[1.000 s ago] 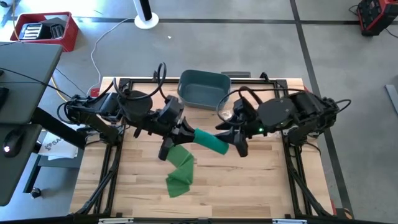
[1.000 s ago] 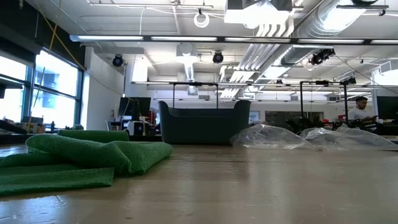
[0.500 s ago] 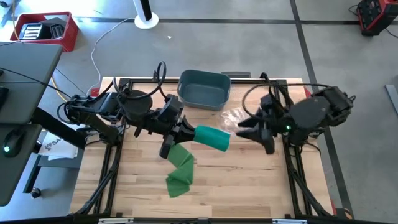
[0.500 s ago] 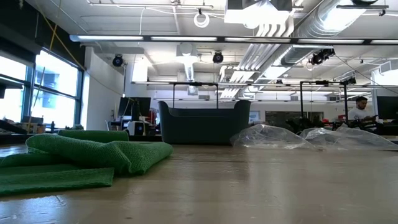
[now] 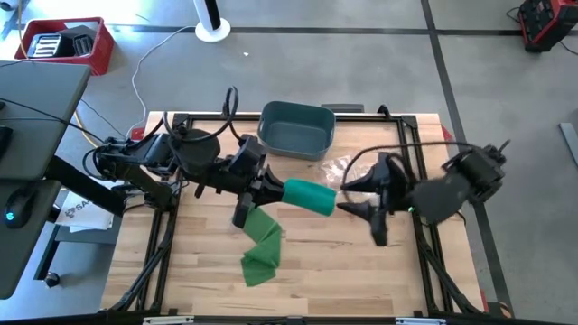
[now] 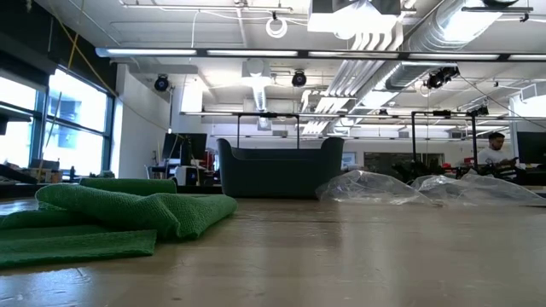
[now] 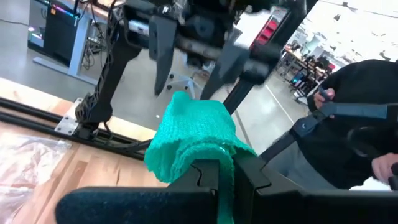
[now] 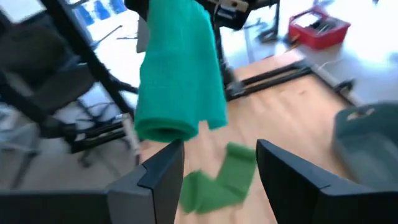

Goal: Roll bandage
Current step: Roll the blue bandage

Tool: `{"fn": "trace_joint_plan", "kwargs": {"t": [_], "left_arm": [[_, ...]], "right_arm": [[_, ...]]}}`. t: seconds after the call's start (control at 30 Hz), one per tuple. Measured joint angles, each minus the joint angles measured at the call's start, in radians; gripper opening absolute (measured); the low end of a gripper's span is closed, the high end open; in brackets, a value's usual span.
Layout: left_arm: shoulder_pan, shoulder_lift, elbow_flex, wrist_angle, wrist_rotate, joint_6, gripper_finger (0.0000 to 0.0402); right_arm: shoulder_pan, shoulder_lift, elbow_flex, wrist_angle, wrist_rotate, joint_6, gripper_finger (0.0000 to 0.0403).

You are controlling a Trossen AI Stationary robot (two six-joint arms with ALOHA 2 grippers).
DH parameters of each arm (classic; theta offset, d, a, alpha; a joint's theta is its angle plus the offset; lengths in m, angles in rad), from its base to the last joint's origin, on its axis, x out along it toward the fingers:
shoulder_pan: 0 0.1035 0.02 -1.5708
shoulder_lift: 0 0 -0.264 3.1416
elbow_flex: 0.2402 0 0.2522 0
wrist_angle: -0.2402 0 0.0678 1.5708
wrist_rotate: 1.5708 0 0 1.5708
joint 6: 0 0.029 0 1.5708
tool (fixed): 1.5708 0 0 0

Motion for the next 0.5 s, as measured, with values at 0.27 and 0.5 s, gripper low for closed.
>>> {"fn": "trace_joint_plan", "kwargs": {"t": [0.27, 0.5], "left_arm": [[0.025, -0.024, 0.0, 0.024, 0.043, -0.06, 0.0005], [0.058, -0.046, 0.001, 0.028, 0.105, -0.16, 0.0005]], "right_arm": [[0.08, 0.031, 0.0, 0.11, 0.206, -0.331, 0.0193], [0.141, 0.035, 0.0, 0.218, 0.392, -0.726, 0.0193]]}}
